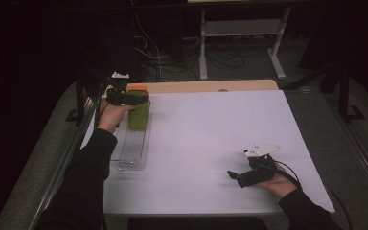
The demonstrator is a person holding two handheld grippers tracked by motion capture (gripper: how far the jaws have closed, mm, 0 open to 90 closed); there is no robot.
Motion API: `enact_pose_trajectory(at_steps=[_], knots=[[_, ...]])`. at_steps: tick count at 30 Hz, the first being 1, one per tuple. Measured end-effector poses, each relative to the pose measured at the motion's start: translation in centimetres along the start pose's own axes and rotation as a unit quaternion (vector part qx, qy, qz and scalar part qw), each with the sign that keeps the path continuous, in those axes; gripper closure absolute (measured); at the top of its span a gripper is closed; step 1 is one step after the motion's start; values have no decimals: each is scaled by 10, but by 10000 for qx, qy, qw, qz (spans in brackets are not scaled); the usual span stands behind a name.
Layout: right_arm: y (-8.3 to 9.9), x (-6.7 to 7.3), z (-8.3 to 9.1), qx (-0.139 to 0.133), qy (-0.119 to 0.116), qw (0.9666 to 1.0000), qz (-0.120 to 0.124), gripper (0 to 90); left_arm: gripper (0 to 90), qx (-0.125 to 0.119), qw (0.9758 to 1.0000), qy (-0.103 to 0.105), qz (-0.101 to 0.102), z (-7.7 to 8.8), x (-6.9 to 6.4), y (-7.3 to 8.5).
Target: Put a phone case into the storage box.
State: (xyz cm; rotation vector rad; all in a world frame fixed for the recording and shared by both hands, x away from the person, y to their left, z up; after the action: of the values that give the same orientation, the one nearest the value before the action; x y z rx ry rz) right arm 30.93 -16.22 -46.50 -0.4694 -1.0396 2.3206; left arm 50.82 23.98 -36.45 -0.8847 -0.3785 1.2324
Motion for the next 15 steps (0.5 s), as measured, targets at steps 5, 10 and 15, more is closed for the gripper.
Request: enact_pose_trajectory(at_steps=[5,10,15], knots=[[0,0,-1,6,-13,10000,10,0,21,-44,9994,329,-121,9,-6,2],[0,0,0,-3,-18,10000,14,0,4,-52,9985,465,-296,17,-8,6],[0,0,0,-19,-20,10000,41,0,4,-34,9965,688,-469,25,-12,11]])
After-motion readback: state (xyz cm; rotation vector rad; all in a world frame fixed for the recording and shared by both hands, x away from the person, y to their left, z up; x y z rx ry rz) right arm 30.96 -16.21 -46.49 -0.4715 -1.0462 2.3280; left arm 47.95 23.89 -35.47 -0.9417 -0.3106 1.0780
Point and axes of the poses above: each handheld gripper's, and its own axes: z roughly backward along the jaws, y roughly out of its underside, x roughly to its left, the point moved 4 cm from there along -z, roughly forward along the jaws, and after that the axes turned 10 degrees about z, right-handed, at the moved point
